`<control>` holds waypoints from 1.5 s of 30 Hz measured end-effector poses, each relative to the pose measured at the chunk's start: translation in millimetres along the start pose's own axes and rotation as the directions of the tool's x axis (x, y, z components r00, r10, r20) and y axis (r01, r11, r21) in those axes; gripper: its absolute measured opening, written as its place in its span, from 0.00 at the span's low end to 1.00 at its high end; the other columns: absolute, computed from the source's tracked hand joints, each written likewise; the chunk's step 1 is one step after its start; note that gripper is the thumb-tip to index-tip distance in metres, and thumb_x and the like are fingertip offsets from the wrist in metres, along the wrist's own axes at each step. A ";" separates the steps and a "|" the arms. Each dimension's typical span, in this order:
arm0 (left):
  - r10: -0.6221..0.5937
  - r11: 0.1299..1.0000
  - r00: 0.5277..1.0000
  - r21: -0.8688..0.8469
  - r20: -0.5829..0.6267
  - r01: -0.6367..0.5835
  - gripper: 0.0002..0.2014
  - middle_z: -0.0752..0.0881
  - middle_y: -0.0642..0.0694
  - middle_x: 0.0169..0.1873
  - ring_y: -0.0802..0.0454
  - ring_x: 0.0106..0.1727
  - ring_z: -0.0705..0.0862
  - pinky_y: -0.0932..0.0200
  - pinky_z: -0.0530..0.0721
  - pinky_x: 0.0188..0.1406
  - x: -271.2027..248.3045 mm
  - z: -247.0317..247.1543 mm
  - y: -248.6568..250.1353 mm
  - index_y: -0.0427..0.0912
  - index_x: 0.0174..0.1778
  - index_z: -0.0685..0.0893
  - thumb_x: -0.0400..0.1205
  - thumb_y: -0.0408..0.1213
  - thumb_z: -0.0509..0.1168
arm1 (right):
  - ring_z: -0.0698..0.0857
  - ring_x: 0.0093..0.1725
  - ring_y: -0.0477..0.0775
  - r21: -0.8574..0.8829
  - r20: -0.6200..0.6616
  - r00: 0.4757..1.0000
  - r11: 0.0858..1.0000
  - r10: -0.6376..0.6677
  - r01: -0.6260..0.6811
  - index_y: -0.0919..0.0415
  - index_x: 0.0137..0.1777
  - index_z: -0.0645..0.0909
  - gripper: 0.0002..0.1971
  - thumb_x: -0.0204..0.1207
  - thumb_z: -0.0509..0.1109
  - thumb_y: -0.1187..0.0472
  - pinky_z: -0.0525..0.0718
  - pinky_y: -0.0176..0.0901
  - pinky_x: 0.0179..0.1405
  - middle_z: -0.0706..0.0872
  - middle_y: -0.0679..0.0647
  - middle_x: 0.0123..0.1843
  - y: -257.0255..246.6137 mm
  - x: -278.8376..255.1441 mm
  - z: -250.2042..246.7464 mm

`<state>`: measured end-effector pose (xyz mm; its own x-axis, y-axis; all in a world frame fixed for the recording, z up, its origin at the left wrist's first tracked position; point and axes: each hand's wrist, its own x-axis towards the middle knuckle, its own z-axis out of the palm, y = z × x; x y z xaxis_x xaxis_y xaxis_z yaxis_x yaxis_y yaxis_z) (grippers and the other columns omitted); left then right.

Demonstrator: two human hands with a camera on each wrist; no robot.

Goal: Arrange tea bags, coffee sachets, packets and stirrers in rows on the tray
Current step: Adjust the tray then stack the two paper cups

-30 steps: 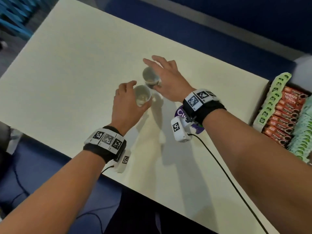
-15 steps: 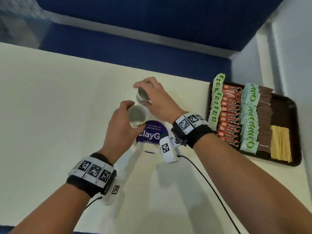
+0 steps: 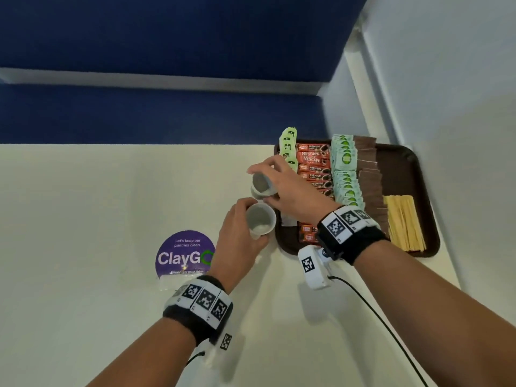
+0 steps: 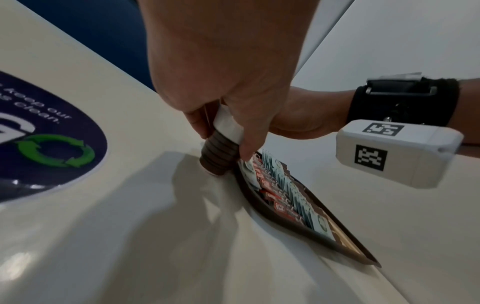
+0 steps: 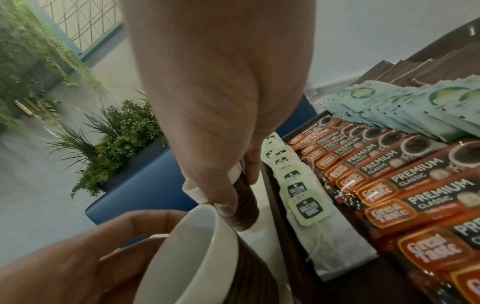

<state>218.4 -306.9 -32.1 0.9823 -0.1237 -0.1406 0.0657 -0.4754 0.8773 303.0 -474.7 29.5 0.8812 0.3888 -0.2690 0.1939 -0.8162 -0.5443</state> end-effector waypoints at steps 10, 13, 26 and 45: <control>-0.061 0.998 0.994 -0.035 -0.089 0.058 0.29 0.84 0.54 0.64 0.50 0.64 0.84 0.50 0.87 0.60 -1.2 16.0 6.5 0.52 0.69 0.77 0.77 0.41 0.85 | 0.76 0.75 0.55 -0.010 0.023 0.999 0.999 -0.041 0.041 0.45 0.88 0.69 0.34 0.86 0.75 0.65 0.83 0.51 0.74 0.71 0.52 0.77 19.9 3.9 6.1; -0.075 0.996 0.993 -0.045 -0.097 0.071 0.30 0.84 0.54 0.64 0.48 0.65 0.84 0.50 0.86 0.60 -2.3 16.9 9.4 0.51 0.70 0.77 0.77 0.41 0.85 | 0.77 0.74 0.54 -0.012 0.036 0.998 0.998 -0.059 0.060 0.44 0.88 0.69 0.36 0.85 0.76 0.66 0.84 0.51 0.74 0.71 0.51 0.77 23.6 7.3 5.0; -0.458 0.854 0.887 -0.307 -0.062 0.420 0.06 0.92 0.51 0.41 0.52 0.41 0.90 0.66 0.81 0.37 -67.0 60.8 32.6 0.51 0.56 0.85 0.91 0.49 0.68 | 0.77 0.79 0.50 0.155 -0.292 0.890 0.936 0.350 -0.317 0.46 0.83 0.77 0.25 0.89 0.71 0.62 0.77 0.49 0.82 0.72 0.47 0.82 91.8 -66.7 -55.1; -0.475 0.860 0.876 -0.252 -0.080 0.443 0.07 0.94 0.49 0.31 0.48 0.37 0.94 0.43 0.93 0.49 -51.7 93.9 32.3 0.49 0.50 0.87 0.93 0.37 0.68 | 0.80 0.74 0.75 0.092 -0.409 0.358 0.428 0.840 -0.899 0.62 0.82 0.70 0.29 0.81 0.67 0.73 0.80 0.70 0.73 0.80 0.70 0.75 239.9 -172.9 -50.0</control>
<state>153.2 -397.7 -39.5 0.8436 0.1868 -0.5035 0.5363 -0.2441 0.8080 218.7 -759.1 -14.9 0.6544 -0.7208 -0.2285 -0.7489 -0.6596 -0.0641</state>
